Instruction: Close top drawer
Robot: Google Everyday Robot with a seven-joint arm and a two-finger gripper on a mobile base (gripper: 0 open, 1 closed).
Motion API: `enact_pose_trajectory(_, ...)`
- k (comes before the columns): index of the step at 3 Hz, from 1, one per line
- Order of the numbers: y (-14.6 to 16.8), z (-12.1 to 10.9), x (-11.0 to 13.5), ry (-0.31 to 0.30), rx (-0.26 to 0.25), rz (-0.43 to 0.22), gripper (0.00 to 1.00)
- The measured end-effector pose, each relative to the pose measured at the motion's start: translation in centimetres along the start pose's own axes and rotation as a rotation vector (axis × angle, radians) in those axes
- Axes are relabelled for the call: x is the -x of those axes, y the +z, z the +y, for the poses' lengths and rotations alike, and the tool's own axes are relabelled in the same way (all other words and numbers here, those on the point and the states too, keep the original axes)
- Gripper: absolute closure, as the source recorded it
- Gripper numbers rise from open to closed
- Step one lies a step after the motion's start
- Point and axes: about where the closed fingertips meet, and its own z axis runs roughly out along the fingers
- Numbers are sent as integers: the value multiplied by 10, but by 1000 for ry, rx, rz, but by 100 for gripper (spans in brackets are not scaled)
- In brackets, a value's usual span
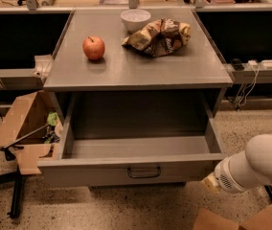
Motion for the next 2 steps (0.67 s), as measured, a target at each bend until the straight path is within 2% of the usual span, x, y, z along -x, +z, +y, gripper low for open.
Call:
enact_pose_trajectory(1,8,-11,33,-42,-19,-58,100)
enact_pose_trajectory(2,8,-11,32,-42,-19,-58,100)
